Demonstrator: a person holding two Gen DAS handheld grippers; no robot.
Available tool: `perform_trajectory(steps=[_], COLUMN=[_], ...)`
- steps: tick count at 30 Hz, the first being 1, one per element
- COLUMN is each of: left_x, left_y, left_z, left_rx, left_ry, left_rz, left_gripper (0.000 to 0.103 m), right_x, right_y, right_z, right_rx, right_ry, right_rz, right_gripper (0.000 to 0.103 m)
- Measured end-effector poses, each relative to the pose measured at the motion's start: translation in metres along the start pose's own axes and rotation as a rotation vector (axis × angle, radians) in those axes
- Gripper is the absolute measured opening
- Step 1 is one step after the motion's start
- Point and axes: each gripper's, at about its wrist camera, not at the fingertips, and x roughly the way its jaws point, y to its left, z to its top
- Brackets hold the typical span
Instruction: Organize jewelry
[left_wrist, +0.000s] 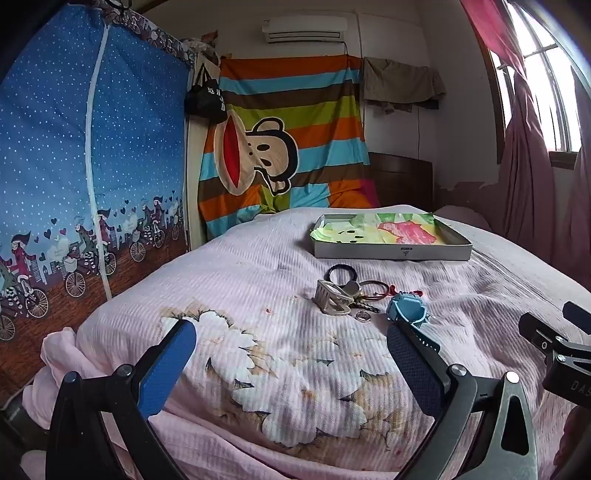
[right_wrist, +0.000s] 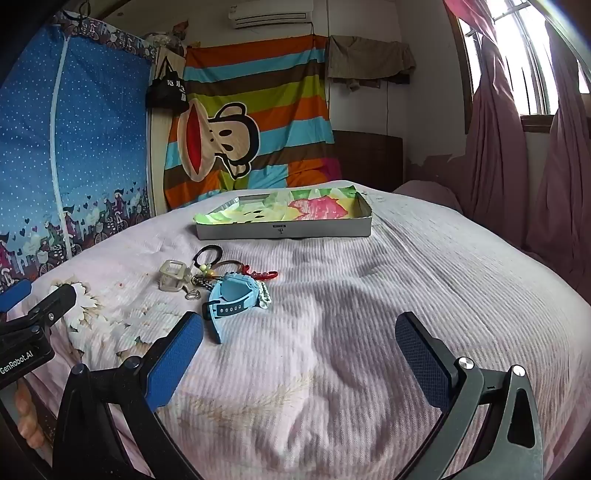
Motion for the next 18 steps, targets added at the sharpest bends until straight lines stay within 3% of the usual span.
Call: perform_trajectory(steps=[18], left_x=[-0.0008], left_y=[0.0016], left_z=[-0.0001], left_rx=[-0.011], left_ry=[-0.009], left_rz=[-0.003], left_gripper=[0.103], right_x=[-0.0032], right_y=[-0.0035], right_z=[0.001], right_rx=[0.004], right_ry=[-0.004], right_rz=[0.001], right_gripper=[0.102])
